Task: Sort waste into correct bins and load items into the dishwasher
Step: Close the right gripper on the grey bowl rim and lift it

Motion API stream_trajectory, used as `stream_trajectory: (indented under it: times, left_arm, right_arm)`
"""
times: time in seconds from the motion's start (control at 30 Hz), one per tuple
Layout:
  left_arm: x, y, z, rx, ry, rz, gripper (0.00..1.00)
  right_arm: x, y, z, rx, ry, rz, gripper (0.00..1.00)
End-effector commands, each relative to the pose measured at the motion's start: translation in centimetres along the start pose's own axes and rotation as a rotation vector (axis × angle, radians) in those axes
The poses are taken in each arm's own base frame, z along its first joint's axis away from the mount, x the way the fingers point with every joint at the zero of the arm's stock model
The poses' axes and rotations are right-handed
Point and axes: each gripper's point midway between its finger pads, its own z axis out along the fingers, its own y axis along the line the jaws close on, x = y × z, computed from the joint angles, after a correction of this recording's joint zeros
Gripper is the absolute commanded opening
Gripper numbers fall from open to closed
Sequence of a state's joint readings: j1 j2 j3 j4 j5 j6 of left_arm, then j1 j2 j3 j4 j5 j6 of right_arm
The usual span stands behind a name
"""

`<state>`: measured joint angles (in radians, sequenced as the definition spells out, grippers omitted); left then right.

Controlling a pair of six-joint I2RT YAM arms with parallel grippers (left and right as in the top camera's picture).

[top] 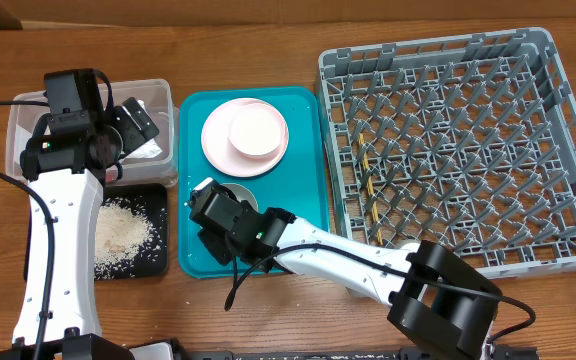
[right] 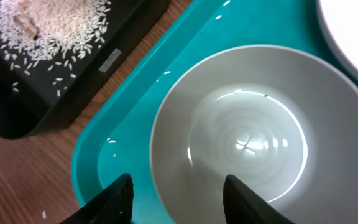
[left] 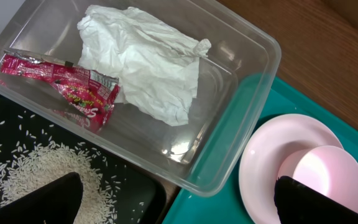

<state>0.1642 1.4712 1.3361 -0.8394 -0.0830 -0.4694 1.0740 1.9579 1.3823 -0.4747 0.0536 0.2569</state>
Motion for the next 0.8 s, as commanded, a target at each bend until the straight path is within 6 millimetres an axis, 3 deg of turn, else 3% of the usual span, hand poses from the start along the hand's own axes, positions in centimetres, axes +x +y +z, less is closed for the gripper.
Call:
stream_trajectory:
  times: [0.0, 0.37, 0.5, 0.77]
  left_arm:
    - [-0.8, -0.3, -0.6, 0.011, -0.024, -0.011, 1.00]
    - [-0.8, -0.3, -0.6, 0.011, -0.024, -0.011, 1.00]
    - [-0.8, -0.3, -0.6, 0.011, -0.024, -0.011, 1.00]
    - [-0.8, -0.3, -0.6, 0.011, -0.024, -0.011, 1.00]
  right_arm:
    - [-0.6, 0.8, -0.4, -0.036, -0.008, -0.004, 0.48]
    - [0.8, 0.5, 2.0, -0.022, 0.031, -0.006, 0.49]
    - [0.8, 0.4, 2.0, -0.021, 0.029, -0.004, 0.36]
    - [1.3, 0.1, 2.0, -0.010, 0.051, -0.004, 0.35]
